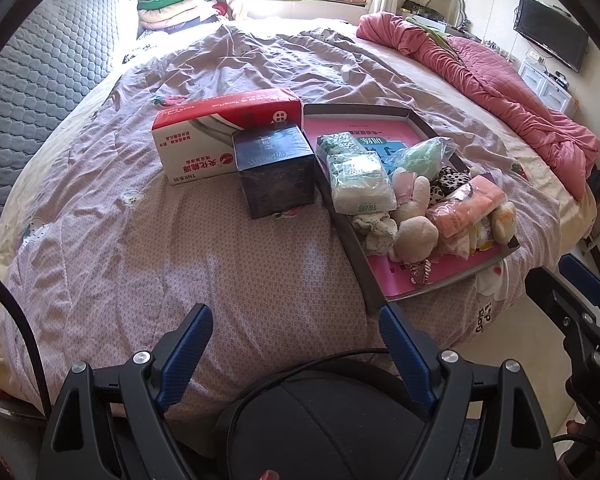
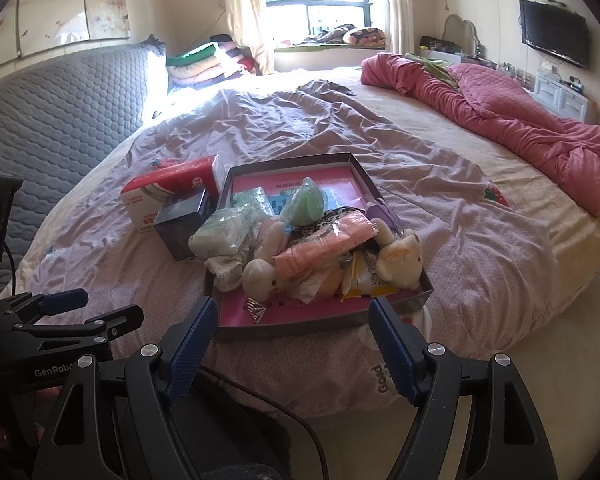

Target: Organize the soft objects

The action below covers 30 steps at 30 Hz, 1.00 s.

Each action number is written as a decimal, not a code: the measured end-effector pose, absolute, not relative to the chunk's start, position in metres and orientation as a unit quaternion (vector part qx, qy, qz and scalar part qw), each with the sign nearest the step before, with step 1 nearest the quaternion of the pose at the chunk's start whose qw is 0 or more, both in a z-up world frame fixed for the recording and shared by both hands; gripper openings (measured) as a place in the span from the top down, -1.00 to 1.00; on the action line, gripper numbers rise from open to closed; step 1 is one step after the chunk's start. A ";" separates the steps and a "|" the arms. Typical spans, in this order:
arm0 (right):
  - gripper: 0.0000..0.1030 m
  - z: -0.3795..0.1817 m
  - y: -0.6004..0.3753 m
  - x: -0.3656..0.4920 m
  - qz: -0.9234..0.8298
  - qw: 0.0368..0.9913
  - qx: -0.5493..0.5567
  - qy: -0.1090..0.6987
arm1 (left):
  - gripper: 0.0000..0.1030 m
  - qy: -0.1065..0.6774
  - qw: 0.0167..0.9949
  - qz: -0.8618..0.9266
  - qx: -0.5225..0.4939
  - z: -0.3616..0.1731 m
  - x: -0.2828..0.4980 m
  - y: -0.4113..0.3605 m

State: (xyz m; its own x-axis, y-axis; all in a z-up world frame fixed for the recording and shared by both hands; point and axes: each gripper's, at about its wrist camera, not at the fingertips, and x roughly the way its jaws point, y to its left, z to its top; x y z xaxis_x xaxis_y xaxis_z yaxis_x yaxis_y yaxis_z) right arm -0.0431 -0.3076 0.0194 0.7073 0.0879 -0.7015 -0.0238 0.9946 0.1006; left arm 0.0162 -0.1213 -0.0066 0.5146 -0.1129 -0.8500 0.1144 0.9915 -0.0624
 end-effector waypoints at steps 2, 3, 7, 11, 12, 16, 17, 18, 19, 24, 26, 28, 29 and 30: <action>-0.53 0.019 -0.307 -0.042 0.029 0.923 0.040 0.381 | -0.64 0.488 0.871 -0.065 0.001 -0.007 0.016 -0.121; -0.53 0.019 -0.306 -0.042 0.029 0.923 0.040 0.381 | -0.64 0.488 0.870 -0.065 0.000 -0.007 0.017 -0.121; -0.53 0.019 -0.306 -0.041 0.029 0.923 0.038 0.382 | -0.64 0.491 0.869 -0.063 -0.001 -0.010 0.018 -0.119; -0.53 0.018 -0.306 -0.040 0.028 0.923 0.039 0.383 | -0.64 0.493 0.868 -0.061 -0.003 -0.013 0.020 -0.117; -0.53 0.018 -0.306 -0.039 0.027 0.922 0.040 0.383 | -0.64 0.494 0.868 -0.061 -0.003 -0.013 0.020 -0.117; -0.53 0.015 -0.308 -0.037 0.026 0.921 0.043 0.386 | -0.64 0.496 0.866 -0.059 -0.003 -0.016 0.022 -0.117; -0.53 0.015 -0.309 -0.037 0.025 0.921 0.044 0.386 | -0.64 0.496 0.866 -0.060 -0.003 -0.016 0.022 -0.117; -0.53 0.015 -0.309 -0.037 0.025 0.921 0.045 0.386 | -0.64 0.496 0.866 -0.059 -0.002 -0.016 0.022 -0.118; -0.53 0.014 -0.310 -0.037 0.025 0.921 0.045 0.387 | -0.64 0.497 0.866 -0.059 -0.002 -0.017 0.022 -0.118; -0.53 0.013 -0.312 -0.036 0.025 0.920 0.048 0.388 | -0.64 0.499 0.865 -0.058 0.000 -0.019 0.022 -0.118; -0.53 0.012 -0.313 -0.035 0.024 0.920 0.048 0.388 | -0.64 0.500 0.864 -0.058 0.001 -0.020 0.023 -0.118; -0.53 0.012 -0.314 -0.034 0.023 0.920 0.048 0.389 | -0.64 0.501 0.863 -0.058 0.000 -0.021 0.024 -0.119; -0.53 0.011 -0.315 -0.034 0.024 0.920 0.049 0.389 | -0.64 0.501 0.863 -0.058 -0.001 -0.022 0.024 -0.118; -0.53 0.010 -0.316 -0.033 0.025 0.920 0.051 0.389 | -0.64 0.500 0.864 -0.060 -0.002 -0.022 0.024 -0.118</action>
State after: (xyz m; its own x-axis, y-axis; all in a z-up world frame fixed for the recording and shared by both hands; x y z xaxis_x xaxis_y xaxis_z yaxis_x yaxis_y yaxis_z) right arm -0.0330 -0.3159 0.0105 0.6963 0.0862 -0.7126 -0.0068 0.9935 0.1136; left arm 0.0239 -0.1176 -0.0219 0.4924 -0.1055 -0.8640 0.1007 0.9929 -0.0639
